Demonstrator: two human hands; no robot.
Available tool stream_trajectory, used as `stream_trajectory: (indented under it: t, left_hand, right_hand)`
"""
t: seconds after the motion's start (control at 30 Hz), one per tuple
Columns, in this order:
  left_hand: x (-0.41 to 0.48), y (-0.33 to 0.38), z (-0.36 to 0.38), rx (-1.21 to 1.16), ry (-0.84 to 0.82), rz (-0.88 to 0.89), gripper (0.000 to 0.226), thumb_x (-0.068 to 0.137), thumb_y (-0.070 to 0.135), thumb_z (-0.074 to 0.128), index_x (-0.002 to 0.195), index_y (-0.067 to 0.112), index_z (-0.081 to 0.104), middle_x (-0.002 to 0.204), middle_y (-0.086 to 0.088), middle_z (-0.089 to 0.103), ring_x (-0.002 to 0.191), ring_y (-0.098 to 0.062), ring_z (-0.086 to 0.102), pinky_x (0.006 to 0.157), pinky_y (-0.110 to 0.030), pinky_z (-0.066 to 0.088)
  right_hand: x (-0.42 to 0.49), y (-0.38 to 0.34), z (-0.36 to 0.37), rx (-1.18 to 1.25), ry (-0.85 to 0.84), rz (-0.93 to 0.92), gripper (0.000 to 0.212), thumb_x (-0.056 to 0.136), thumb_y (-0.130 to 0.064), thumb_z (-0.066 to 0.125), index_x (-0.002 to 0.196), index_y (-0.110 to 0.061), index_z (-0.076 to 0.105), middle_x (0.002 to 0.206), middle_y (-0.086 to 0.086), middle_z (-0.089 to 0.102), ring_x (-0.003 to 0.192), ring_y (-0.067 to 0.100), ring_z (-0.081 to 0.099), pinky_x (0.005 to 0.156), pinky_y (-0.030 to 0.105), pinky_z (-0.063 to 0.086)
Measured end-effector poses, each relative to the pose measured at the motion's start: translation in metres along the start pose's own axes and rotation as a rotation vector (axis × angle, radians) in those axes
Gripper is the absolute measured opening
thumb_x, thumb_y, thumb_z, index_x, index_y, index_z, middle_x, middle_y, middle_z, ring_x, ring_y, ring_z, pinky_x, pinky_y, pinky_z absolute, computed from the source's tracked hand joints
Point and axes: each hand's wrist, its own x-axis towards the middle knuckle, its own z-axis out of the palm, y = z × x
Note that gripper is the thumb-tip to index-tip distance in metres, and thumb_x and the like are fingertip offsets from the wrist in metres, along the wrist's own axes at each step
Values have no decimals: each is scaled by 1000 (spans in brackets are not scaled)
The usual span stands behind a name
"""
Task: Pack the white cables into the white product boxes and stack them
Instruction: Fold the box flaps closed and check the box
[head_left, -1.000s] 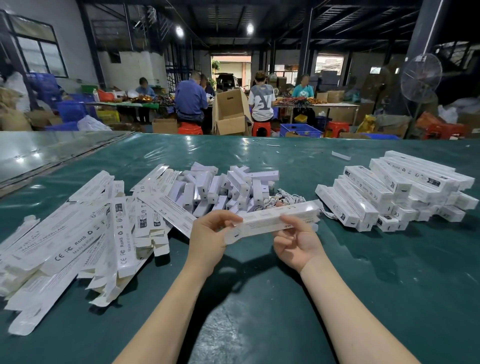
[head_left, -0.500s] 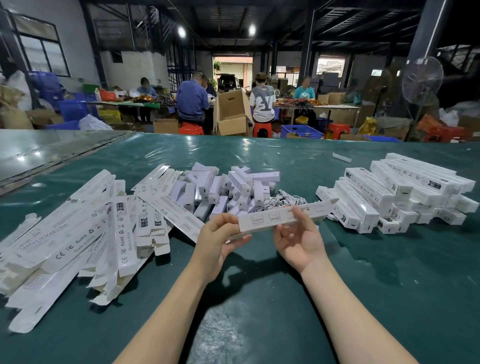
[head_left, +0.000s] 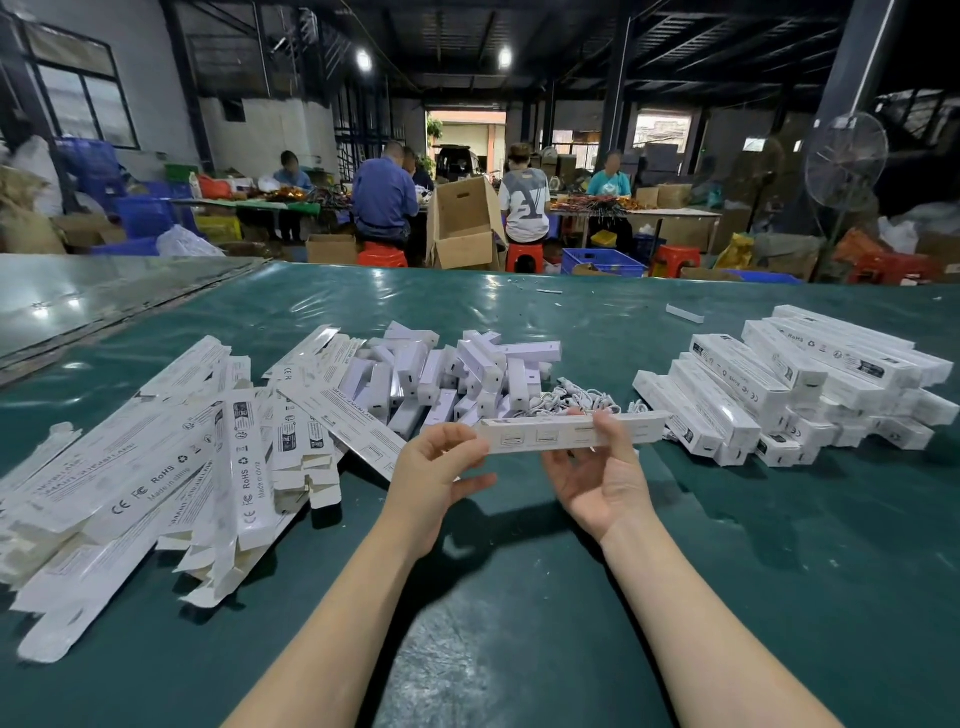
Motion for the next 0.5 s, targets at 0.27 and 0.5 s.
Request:
stream_trajectory:
  t: [0.27, 0.5]
  left_hand:
    - [6, 5, -8, -94, 137, 14, 34, 85, -14, 38, 62, 11, 46, 68, -3, 51, 64, -17, 44, 48, -14, 44]
    - [6, 2, -7, -29, 138, 100, 30, 86, -12, 47, 73, 15, 47, 55, 6, 59, 45, -7, 47, 56, -18, 43]
  right_hand:
    - [1, -2, -2, -121, -196, 138, 42, 50, -3, 73, 90, 2, 61, 88, 21, 70, 76, 31, 70, 64, 40, 59]
    - [2, -6, -4, -107, -298, 183, 49, 15, 6, 84, 59, -8, 69, 73, 17, 70, 76, 33, 70, 64, 41, 58]
